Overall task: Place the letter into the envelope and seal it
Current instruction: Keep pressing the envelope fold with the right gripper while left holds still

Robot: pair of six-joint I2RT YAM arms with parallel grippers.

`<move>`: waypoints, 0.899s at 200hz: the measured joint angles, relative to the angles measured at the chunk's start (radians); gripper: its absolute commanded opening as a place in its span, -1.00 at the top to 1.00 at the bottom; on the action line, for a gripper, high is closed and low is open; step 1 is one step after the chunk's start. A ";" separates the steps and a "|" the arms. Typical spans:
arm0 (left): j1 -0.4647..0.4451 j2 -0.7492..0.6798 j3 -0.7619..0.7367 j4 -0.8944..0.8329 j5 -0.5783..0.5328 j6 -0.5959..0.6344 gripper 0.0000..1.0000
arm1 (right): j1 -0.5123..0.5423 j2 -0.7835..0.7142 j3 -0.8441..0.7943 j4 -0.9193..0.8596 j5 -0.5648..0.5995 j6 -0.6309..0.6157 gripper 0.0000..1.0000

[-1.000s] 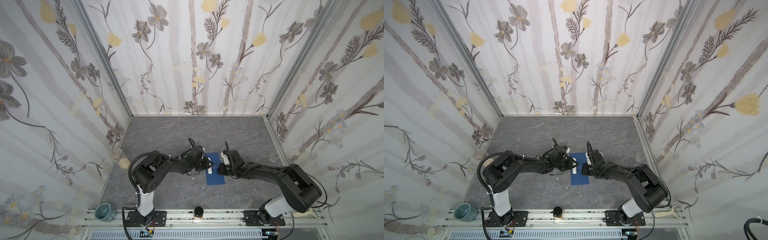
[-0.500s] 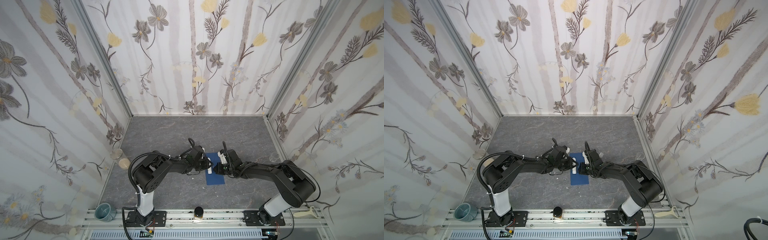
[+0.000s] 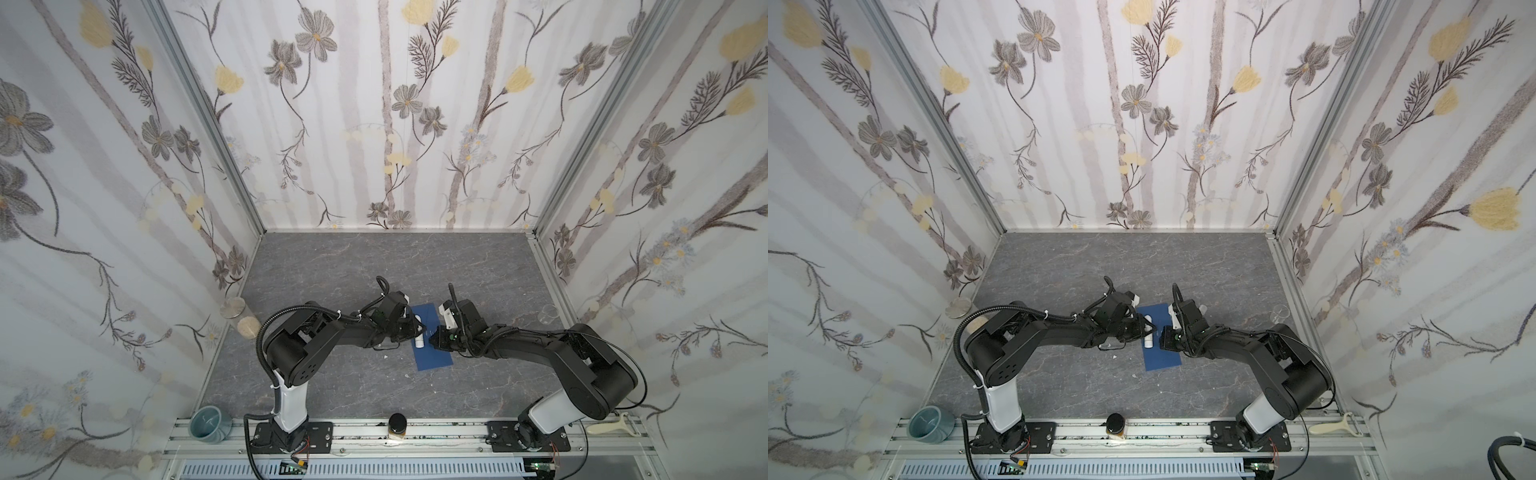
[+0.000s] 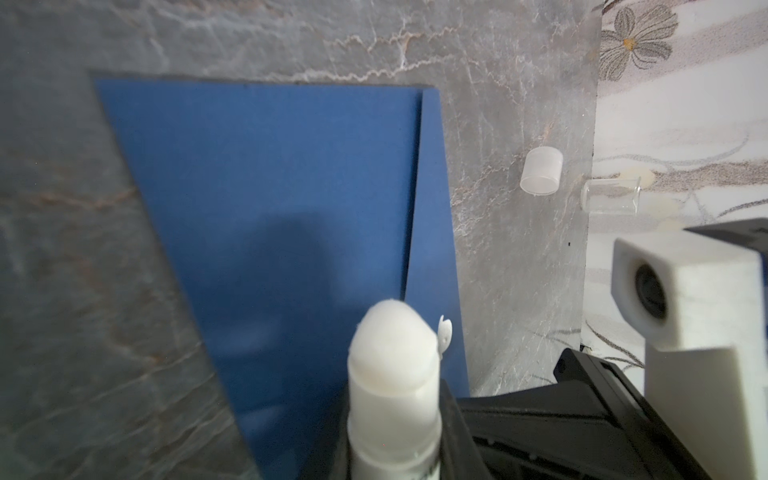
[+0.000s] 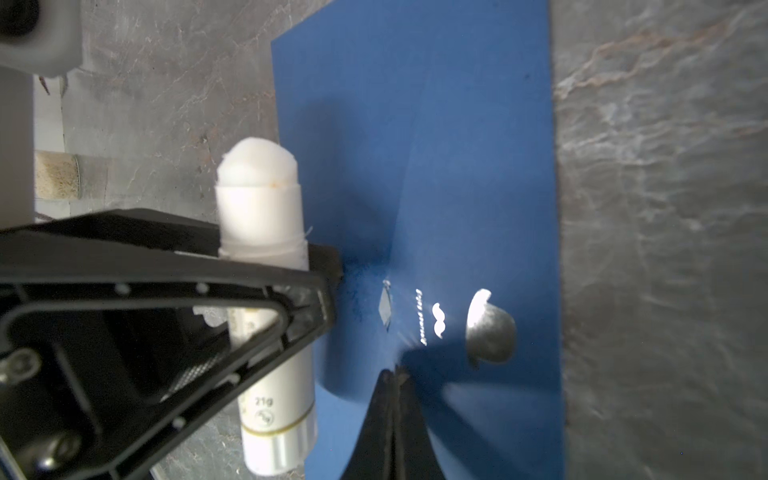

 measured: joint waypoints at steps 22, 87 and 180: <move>0.000 -0.003 0.000 -0.006 -0.004 0.008 1.00 | -0.016 -0.016 0.000 -0.016 0.001 0.005 1.00; 0.000 -0.007 0.010 -0.033 -0.009 0.014 1.00 | -0.042 0.032 0.035 -0.015 -0.006 -0.004 1.00; 0.014 -0.013 0.026 -0.070 -0.021 0.014 1.00 | -0.031 0.054 0.035 0.037 -0.034 -0.003 1.00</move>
